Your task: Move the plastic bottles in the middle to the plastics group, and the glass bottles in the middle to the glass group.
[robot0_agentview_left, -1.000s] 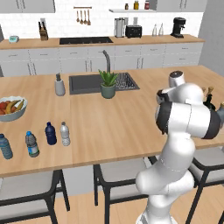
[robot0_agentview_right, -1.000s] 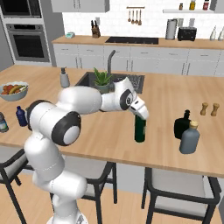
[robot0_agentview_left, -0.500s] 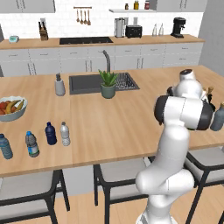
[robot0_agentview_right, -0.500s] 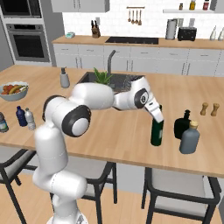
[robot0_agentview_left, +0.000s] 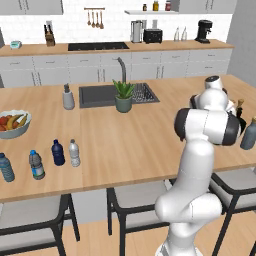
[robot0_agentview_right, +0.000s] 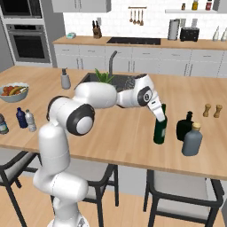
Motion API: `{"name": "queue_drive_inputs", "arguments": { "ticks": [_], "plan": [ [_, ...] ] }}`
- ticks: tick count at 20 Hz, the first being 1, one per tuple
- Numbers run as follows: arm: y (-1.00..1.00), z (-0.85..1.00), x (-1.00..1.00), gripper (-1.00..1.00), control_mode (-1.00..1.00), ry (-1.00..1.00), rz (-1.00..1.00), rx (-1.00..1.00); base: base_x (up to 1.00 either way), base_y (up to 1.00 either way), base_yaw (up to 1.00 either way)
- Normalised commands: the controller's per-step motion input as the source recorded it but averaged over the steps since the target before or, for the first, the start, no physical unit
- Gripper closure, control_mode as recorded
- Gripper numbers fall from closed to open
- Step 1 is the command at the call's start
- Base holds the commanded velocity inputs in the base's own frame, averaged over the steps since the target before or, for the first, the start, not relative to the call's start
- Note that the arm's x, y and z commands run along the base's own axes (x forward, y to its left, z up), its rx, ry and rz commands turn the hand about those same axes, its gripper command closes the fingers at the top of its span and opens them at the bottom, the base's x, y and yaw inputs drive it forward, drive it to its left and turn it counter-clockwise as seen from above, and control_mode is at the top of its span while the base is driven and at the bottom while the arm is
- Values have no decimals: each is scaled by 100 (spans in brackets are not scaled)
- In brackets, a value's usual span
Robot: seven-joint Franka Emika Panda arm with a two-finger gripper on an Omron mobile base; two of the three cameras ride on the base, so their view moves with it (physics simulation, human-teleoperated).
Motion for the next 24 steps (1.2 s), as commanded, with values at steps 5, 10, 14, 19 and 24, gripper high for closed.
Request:
{"name": "queue_drive_inputs", "arguments": {
  "ticks": [5,10,14,19,24],
  "plan": [
    [-12,0,14,100,-100,-6,-11,0,0,0,0],
    [-33,0,0,100,-100,0,-12,0,0,0,0],
    [-22,0,0,100,-100,0,-8,0,0,0,0],
    [-20,0,0,100,-100,0,-9,0,0,0,0],
    [-8,-4,7,100,-100,0,-6,0,0,0,0]
  ]
}}
